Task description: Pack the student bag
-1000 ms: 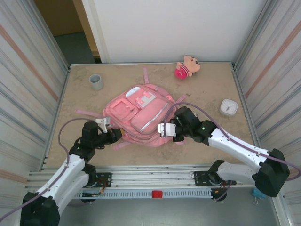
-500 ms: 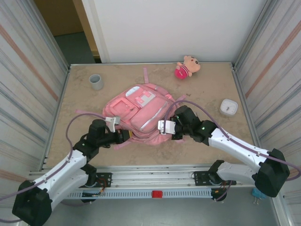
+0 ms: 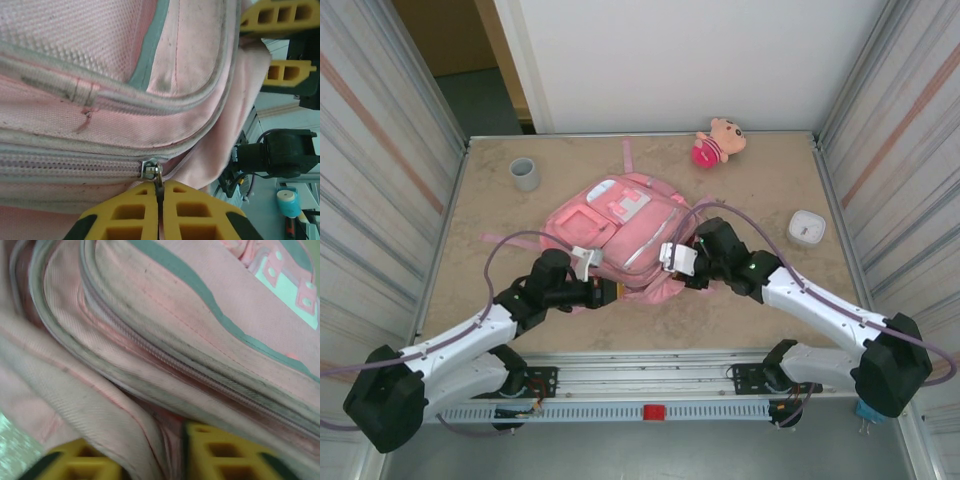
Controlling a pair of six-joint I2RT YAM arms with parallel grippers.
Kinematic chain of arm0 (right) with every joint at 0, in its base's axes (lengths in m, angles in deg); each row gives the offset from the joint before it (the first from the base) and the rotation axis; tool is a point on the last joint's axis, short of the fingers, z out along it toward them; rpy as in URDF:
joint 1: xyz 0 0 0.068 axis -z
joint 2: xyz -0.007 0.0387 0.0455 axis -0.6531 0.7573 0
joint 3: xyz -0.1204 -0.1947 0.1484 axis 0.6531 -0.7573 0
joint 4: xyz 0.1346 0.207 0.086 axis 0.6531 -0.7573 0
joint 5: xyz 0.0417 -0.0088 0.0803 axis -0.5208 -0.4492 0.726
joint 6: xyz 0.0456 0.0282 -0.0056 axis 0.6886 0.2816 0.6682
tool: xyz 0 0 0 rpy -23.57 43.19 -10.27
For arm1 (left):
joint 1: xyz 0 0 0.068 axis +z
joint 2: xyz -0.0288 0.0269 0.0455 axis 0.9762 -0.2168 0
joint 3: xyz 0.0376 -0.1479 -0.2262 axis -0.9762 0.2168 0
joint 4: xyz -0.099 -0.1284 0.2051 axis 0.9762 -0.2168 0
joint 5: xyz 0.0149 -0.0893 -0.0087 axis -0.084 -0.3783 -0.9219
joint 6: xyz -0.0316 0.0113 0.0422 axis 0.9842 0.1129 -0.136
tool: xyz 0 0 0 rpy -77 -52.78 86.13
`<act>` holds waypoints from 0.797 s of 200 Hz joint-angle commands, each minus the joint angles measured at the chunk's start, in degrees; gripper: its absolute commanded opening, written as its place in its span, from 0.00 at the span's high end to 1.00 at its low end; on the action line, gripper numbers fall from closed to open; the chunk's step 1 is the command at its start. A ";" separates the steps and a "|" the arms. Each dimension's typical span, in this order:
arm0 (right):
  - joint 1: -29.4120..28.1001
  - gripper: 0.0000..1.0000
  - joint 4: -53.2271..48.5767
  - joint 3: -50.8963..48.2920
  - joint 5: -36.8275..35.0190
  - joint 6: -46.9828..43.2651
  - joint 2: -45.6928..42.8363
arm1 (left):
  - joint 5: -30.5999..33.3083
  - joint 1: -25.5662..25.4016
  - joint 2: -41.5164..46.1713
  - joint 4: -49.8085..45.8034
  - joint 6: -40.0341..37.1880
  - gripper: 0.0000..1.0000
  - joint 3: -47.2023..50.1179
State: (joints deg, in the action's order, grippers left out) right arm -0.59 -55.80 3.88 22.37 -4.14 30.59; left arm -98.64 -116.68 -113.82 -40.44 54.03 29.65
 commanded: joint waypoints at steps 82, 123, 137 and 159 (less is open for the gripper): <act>0.63 0.33 -6.37 3.57 0.63 82.70 -9.23 | 4.07 -1.22 0.06 -0.62 -6.48 0.95 -1.74; 1.17 0.31 0.91 -0.85 5.57 95.44 -2.89 | 2.97 -1.32 -0.09 1.84 -6.34 0.95 -0.33; 1.29 0.28 3.82 -1.61 6.50 97.98 -0.38 | 2.90 -1.32 0.20 1.67 -6.48 0.95 -0.36; 1.22 0.22 4.83 -0.97 5.98 99.96 2.91 | 3.28 -1.31 1.02 1.15 -7.05 0.95 -0.47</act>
State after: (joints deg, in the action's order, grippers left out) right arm 0.31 -54.57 2.75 27.35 87.99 31.22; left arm -96.19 -117.73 -114.06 -42.10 49.17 29.65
